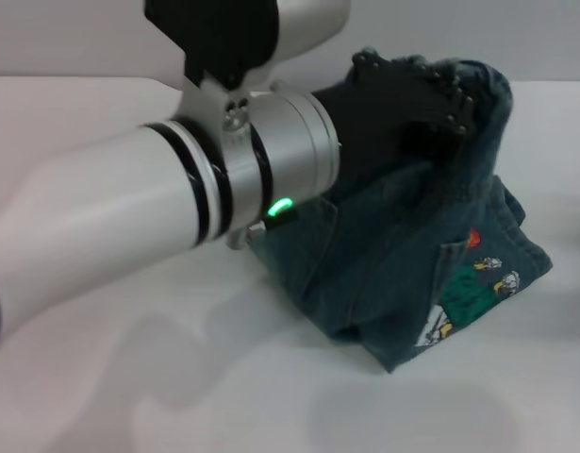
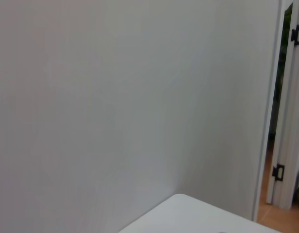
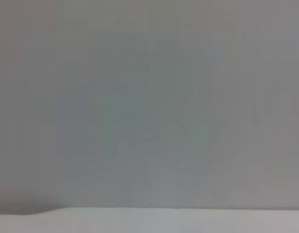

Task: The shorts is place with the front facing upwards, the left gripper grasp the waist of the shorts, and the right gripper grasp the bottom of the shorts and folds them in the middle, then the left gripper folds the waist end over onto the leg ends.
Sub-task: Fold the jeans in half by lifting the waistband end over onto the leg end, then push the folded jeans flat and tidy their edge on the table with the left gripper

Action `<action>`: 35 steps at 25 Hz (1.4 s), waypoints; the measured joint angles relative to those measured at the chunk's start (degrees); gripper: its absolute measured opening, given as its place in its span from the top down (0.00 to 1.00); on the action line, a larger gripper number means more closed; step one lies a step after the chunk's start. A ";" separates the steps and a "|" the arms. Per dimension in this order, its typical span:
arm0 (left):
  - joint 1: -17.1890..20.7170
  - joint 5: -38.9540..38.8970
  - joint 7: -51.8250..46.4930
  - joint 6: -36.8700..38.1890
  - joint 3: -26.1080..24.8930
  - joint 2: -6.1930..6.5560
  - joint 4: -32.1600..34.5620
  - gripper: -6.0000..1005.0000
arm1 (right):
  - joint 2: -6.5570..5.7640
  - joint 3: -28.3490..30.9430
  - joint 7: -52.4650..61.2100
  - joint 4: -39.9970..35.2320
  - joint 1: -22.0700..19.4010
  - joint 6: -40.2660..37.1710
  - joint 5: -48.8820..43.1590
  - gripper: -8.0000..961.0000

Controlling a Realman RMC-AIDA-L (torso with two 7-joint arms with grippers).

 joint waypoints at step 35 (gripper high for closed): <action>-6.04 -1.89 0.05 24.82 15.49 -0.01 22.18 0.25 | 0.24 -7.82 1.14 -0.53 -7.05 10.72 3.28 0.99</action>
